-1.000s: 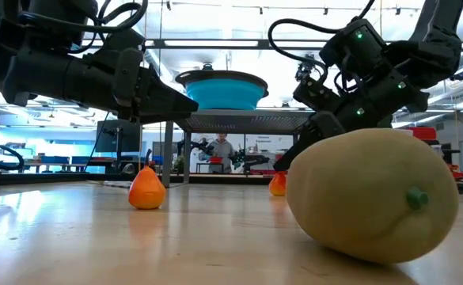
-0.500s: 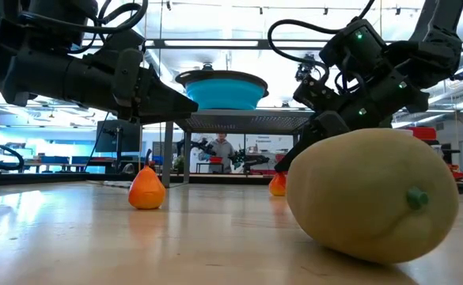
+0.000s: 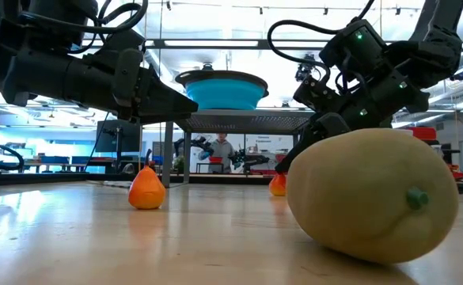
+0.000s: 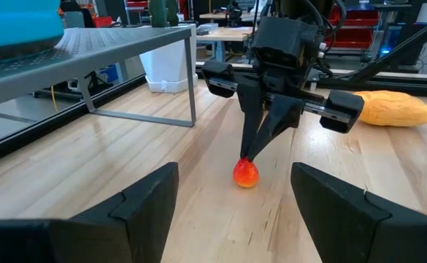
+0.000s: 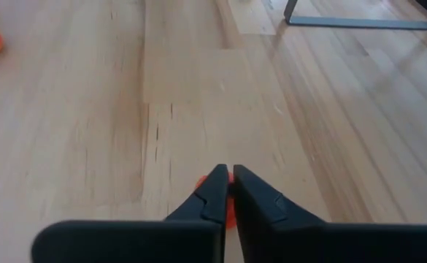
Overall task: Pick & Place Fruit
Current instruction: Put the orange pear into the blue strainer bowl, then put the green kiwi into the blue strainer bowl
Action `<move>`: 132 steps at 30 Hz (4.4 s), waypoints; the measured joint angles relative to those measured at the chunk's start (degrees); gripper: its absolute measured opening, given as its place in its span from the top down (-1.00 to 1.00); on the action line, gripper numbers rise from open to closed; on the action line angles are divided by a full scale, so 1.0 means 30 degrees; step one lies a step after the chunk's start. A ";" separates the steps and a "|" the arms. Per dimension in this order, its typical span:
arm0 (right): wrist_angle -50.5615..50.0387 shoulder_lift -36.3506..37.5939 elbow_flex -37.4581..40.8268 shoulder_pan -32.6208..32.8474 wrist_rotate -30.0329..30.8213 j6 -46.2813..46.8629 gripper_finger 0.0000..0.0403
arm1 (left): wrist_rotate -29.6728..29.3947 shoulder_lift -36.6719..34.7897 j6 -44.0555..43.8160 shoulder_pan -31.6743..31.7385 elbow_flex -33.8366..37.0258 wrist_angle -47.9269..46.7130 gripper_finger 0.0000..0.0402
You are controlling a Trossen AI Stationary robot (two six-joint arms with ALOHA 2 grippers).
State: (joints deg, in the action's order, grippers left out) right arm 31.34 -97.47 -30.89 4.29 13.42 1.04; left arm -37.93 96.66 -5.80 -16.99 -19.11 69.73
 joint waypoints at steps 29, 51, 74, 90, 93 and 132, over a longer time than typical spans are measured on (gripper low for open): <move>-0.0682 0.4225 -0.6952 -0.1917 -0.0112 -0.5203 0.97 | 0.0015 -0.0007 -0.0230 0.0000 0.0009 -0.0440 -0.35; -0.1266 0.3860 -0.8036 -0.7647 -0.2736 -0.5634 0.95 | -0.0153 -0.0007 -0.0299 0.0073 0.0007 -0.0860 -0.35; -0.0081 0.2958 -0.8014 -0.7272 -0.3055 -0.5661 0.29 | -0.0146 -0.0007 -0.0359 0.0073 0.0007 -0.1111 -0.35; -0.9387 0.5179 -0.8021 -0.3284 -0.3056 -0.2315 0.27 | -0.0142 -0.0007 -0.0853 0.0073 0.0000 -0.1304 -0.35; -1.2229 0.5679 -0.8021 -0.2735 -0.3049 -0.1645 0.27 | -0.0134 -0.0007 -0.0980 0.0073 0.0000 -0.1304 -0.35; -2.9144 0.6630 -0.4035 -0.1931 -0.0673 1.0527 -0.64 | 0.0552 -0.0007 -0.1647 0.0044 0.0000 -0.1588 -0.35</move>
State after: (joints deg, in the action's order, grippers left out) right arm -56.09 -77.58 -43.00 -1.50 11.40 32.62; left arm -36.28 96.64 -10.74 -16.86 -19.11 64.97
